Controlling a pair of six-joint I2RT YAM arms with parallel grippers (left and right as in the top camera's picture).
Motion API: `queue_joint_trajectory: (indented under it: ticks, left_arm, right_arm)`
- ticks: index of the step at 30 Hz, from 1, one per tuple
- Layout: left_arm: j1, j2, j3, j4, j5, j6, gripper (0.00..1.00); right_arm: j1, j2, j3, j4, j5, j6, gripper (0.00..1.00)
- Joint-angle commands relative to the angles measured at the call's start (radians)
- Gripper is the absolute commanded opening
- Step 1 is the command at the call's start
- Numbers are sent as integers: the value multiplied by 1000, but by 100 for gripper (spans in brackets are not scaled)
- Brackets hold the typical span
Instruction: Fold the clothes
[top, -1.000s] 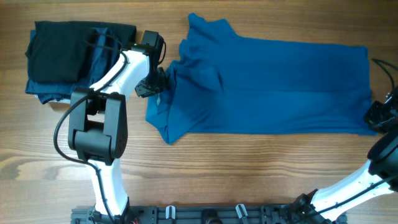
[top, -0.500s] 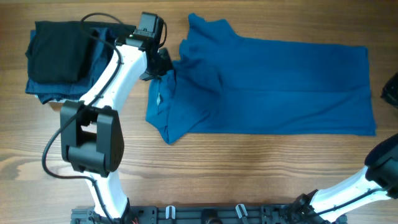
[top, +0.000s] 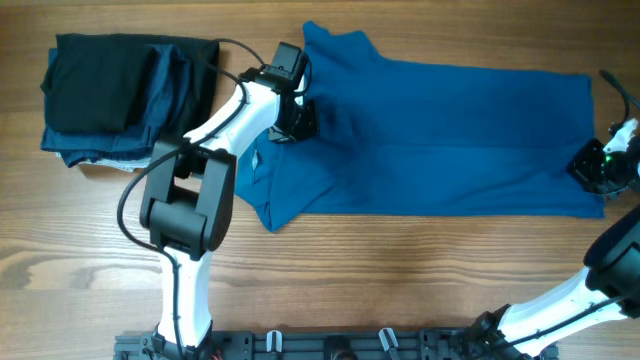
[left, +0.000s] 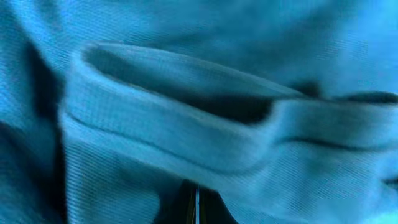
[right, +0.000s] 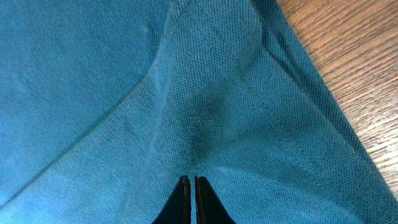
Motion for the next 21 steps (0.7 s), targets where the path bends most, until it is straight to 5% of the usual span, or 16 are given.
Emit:
queue_joint_trajectory:
  ticks: [1, 7, 14, 21]
  left_arm:
    - [18, 51, 4, -9, -53, 15, 4]
    - [14, 11, 44, -31, -53, 16, 4]
    - [26, -180, 311, -21, -150, 16, 11]
    - [79, -127, 375, 0, -171, 15, 8]
  right_arm:
    - [2, 0, -5, -11, 54, 56, 4]
    - [3, -2, 48, -26, 37, 50, 4]
    - [82, -6, 357, -233, 28, 23, 9]
    - [232, -6, 483, -255, 29, 23, 17]
